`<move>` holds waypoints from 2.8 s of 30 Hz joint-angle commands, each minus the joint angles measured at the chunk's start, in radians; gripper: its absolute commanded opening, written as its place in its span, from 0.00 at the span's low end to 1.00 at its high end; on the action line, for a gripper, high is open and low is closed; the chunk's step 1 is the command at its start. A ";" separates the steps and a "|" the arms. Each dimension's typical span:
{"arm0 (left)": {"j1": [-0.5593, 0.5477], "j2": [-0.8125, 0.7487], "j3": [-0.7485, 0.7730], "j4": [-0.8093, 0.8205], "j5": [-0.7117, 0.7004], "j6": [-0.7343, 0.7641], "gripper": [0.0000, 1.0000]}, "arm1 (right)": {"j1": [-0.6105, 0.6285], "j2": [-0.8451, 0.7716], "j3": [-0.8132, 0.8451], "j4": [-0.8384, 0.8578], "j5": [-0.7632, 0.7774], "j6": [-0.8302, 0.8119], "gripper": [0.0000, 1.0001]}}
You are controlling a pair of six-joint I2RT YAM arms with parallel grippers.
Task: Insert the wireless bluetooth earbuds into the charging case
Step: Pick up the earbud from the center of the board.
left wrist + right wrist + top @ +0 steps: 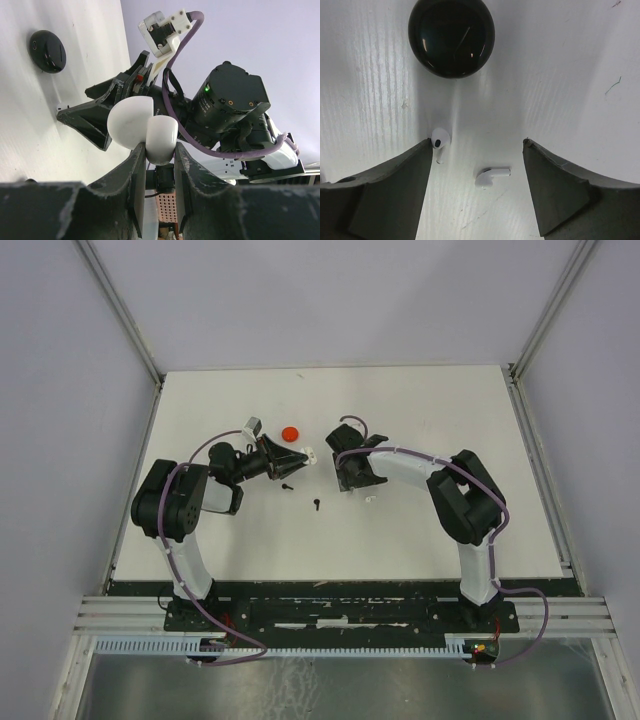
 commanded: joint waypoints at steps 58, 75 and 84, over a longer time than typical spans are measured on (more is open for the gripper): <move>0.004 -0.036 -0.003 0.055 0.017 -0.022 0.17 | -0.050 0.041 0.021 0.044 -0.165 0.020 0.35; 0.006 -0.035 -0.002 0.053 0.019 -0.020 0.17 | -0.053 0.077 0.081 -0.054 -0.194 0.003 0.35; 0.005 -0.037 -0.004 0.054 0.020 -0.021 0.17 | -0.057 0.091 0.087 -0.062 -0.202 0.001 0.28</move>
